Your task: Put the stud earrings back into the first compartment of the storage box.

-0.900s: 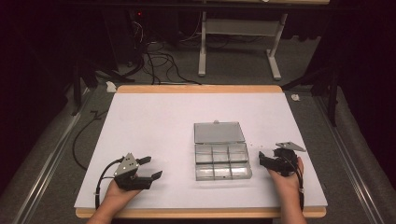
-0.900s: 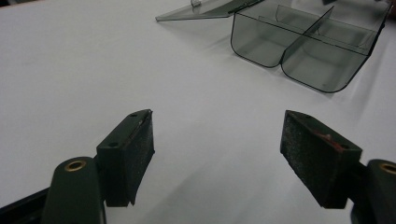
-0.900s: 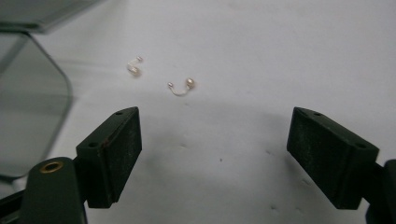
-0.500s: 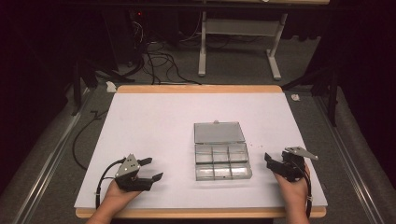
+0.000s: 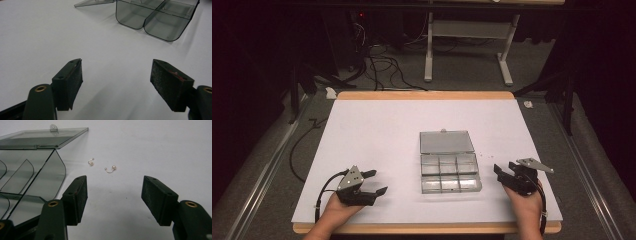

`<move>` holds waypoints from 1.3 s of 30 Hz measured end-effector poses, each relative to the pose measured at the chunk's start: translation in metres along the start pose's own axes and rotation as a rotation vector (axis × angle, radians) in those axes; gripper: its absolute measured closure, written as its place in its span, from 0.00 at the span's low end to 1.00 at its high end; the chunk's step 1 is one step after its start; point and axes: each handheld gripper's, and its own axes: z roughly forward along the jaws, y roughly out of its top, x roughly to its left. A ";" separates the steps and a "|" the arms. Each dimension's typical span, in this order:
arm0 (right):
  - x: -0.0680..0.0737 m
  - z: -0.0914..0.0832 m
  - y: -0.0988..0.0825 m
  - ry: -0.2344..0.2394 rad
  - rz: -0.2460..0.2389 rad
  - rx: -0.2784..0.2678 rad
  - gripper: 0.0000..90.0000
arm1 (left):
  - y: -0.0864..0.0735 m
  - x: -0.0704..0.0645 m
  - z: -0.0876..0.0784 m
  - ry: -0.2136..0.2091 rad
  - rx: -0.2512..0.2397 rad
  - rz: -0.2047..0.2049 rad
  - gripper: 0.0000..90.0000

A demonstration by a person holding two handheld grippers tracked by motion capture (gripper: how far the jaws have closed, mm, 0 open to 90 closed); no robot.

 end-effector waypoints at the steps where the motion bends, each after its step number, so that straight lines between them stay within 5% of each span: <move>1: 0.001 0.000 0.000 -0.004 -0.003 0.001 0.42 | 0.000 0.000 0.000 0.001 0.001 0.000 0.29; 11: 0.013 0.010 0.005 -0.016 -0.084 0.069 0.46 | 0.000 -0.001 0.000 -0.005 0.000 0.007 0.29; 15: 0.016 0.012 0.007 -0.029 -0.113 0.145 0.49 | 0.000 -0.001 0.000 -0.015 -0.001 0.014 0.29; 20: 0.014 0.012 0.011 -0.010 -0.078 0.201 0.49 | 0.000 -0.002 0.000 -0.015 0.004 0.017 0.29; 39: 0.024 0.018 0.036 0.040 -0.169 0.419 0.52 | 0.000 -0.002 0.001 -0.011 0.015 0.018 0.29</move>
